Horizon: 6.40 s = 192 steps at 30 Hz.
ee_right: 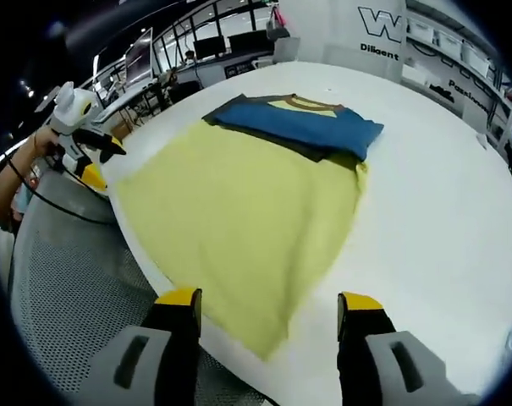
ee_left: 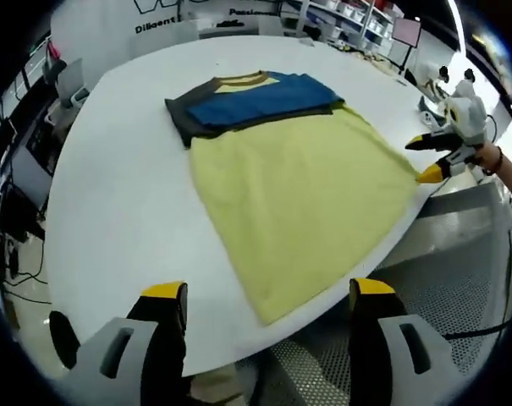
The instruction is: Fold the garment on the visible template until the final outline fits inside the template.
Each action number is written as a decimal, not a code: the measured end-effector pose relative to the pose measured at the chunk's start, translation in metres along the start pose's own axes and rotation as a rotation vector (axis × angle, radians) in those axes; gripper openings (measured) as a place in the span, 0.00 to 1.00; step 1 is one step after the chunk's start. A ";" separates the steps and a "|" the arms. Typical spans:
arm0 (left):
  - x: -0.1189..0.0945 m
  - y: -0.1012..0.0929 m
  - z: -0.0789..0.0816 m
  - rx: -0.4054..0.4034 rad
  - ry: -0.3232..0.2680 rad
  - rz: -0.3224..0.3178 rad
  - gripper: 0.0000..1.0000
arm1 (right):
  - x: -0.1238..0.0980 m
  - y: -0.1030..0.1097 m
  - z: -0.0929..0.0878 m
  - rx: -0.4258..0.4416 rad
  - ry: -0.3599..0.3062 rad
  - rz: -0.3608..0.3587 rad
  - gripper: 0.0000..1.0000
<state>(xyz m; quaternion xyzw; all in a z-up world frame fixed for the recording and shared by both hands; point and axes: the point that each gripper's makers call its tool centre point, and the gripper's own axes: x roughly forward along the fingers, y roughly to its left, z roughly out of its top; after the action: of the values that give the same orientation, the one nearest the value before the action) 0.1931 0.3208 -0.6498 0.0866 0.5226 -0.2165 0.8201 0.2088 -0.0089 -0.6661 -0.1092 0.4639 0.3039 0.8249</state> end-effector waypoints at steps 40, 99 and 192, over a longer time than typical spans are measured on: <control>0.021 0.001 -0.030 -0.219 0.072 -0.008 0.09 | -0.001 -0.004 -0.031 0.001 0.045 -0.061 0.00; -0.069 0.020 0.096 -0.273 -0.217 0.006 0.07 | -0.079 -0.032 0.080 0.115 -0.141 0.059 0.00; 0.092 0.176 0.267 -0.162 -0.236 0.257 0.10 | 0.083 -0.202 0.228 -0.023 -0.159 -0.125 0.24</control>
<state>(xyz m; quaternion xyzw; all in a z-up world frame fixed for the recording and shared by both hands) 0.5234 0.3554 -0.6297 0.0602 0.4232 -0.0756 0.9008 0.5223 -0.0303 -0.6310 -0.1232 0.3858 0.2648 0.8751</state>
